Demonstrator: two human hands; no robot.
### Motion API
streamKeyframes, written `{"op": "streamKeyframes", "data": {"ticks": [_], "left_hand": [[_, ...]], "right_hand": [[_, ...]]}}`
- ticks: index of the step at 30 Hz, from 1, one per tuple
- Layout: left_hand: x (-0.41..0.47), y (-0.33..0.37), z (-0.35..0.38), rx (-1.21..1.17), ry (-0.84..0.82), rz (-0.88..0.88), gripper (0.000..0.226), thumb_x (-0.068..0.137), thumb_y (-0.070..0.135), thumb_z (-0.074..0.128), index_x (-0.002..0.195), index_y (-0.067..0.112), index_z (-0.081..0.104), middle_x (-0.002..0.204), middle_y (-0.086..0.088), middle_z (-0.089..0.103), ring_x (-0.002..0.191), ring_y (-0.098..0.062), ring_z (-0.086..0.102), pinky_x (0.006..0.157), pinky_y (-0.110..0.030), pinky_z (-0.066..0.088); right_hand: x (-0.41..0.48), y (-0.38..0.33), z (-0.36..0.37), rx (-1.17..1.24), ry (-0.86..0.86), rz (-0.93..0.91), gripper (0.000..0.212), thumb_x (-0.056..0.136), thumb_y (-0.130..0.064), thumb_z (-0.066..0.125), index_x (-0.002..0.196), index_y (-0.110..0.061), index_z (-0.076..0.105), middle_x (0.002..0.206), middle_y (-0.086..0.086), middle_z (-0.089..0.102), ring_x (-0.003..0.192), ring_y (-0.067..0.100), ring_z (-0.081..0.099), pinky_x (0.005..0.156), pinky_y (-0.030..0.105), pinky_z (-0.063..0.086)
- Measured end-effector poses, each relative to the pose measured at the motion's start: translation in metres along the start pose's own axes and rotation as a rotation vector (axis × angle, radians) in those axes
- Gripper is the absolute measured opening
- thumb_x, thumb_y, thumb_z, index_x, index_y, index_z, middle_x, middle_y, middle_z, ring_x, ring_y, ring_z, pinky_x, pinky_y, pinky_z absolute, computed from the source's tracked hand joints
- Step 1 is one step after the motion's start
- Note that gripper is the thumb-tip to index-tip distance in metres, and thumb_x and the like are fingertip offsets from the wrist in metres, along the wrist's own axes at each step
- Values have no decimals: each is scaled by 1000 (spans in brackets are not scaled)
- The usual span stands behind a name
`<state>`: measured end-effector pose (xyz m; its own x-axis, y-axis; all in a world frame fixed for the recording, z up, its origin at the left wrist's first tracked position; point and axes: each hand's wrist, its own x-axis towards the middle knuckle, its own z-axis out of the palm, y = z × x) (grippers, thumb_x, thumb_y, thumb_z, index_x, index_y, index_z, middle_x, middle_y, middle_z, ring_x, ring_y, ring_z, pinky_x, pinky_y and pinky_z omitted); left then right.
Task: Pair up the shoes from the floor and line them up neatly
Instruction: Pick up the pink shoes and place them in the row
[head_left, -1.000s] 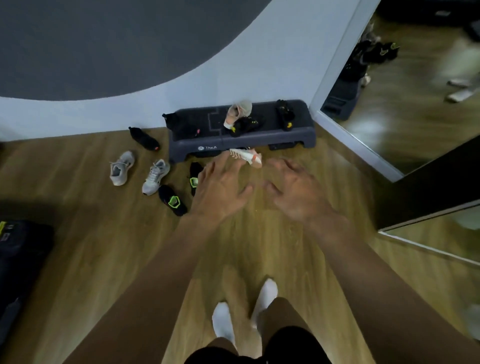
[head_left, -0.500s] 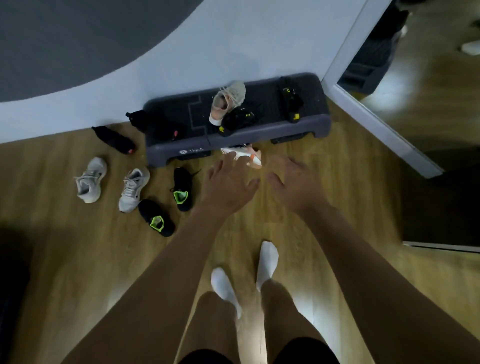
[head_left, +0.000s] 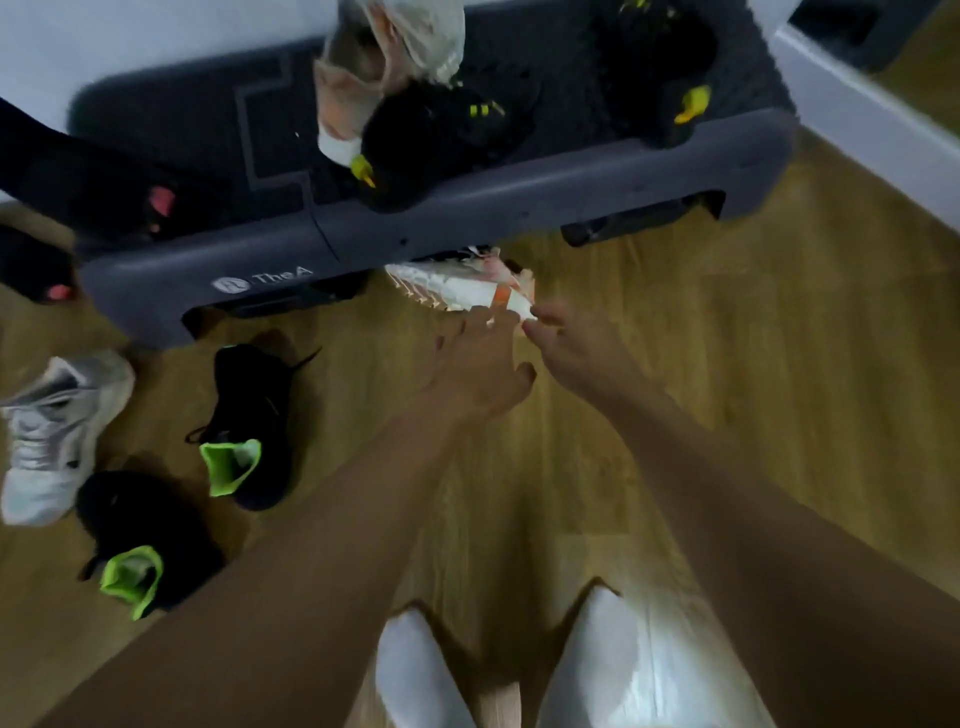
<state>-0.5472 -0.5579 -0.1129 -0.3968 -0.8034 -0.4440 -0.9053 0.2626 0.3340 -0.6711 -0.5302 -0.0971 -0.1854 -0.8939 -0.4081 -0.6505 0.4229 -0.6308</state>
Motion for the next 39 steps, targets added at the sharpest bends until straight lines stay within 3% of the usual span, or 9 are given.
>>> {"op": "streamKeyframes", "data": {"ticks": [5, 11, 15, 19, 21, 23, 28, 33, 39], "left_hand": [[93, -30, 72, 20, 129, 104, 83, 75, 58, 15, 144, 15, 31, 131, -14, 51, 118, -35, 48, 97, -49, 42], [165, -38, 63, 344, 263, 167, 47, 92, 39, 40, 133, 19, 46, 140, -9, 46, 131, -30, 37, 102, -46, 28], [184, -43, 52, 352, 70, 156, 36, 77, 51, 42, 102, 26, 50, 123, -4, 57, 117, -29, 44, 98, -43, 38], [154, -46, 53, 428, -6, 225, 39, 84, 42, 51, 116, 21, 56, 125, -6, 53, 123, -28, 39, 88, -32, 30], [130, -49, 54, 376, -25, 232, 40, 86, 37, 56, 120, 18, 55, 131, -8, 49, 127, -28, 38, 91, -34, 36], [107, -64, 51, 329, -43, 231, 33, 82, 37, 63, 110, 20, 56, 117, -8, 55, 113, -27, 49, 84, -37, 46], [39, -140, 81, 405, -6, 420, 20, 82, 15, 62, 100, 6, 67, 99, -12, 64, 94, -30, 59, 79, -42, 52], [-50, -193, 114, 481, -44, 343, 30, 93, 22, 49, 122, 18, 54, 122, -2, 54, 105, -23, 55, 83, -31, 43], [-103, -213, 120, 456, -116, 312, 25, 97, 32, 34, 111, 26, 53, 114, 7, 62, 102, -16, 59, 83, -31, 46]], "right_hand": [[95, 63, 48, 122, -9, 20, 36, 99, -28, 46, 129, -11, 53, 117, 3, 59, 100, 15, 59, 75, 15, 44], [161, 83, 83, 135, 95, -25, 39, 100, -28, 38, 137, -18, 46, 130, 6, 56, 116, 24, 53, 96, 32, 42], [171, 92, 87, 205, 68, -27, 41, 98, -30, 38, 138, -24, 44, 138, 6, 52, 124, 25, 50, 105, 41, 40], [156, 88, 94, 49, -70, -140, 43, 88, -35, 49, 129, -22, 52, 126, 6, 58, 114, 22, 55, 96, 29, 45], [143, 81, 97, -13, -139, -234, 30, 90, -18, 55, 120, -14, 56, 104, 0, 62, 89, 10, 58, 69, 4, 43], [124, 69, 98, -120, -169, -324, 21, 86, -18, 62, 107, -16, 58, 80, -13, 56, 66, -3, 50, 52, 0, 38], [72, 36, 138, -561, -309, -600, 37, 82, -51, 56, 100, -19, 62, 88, -2, 66, 74, 14, 62, 65, 25, 47], [8, 16, 188, -834, -362, -885, 31, 93, -45, 48, 107, -20, 60, 99, -1, 65, 82, 21, 64, 64, 31, 47], [-33, 29, 234, -755, -481, -1159, 30, 96, -24, 49, 125, -18, 53, 112, 2, 64, 82, 24, 66, 61, 35, 52]]}}
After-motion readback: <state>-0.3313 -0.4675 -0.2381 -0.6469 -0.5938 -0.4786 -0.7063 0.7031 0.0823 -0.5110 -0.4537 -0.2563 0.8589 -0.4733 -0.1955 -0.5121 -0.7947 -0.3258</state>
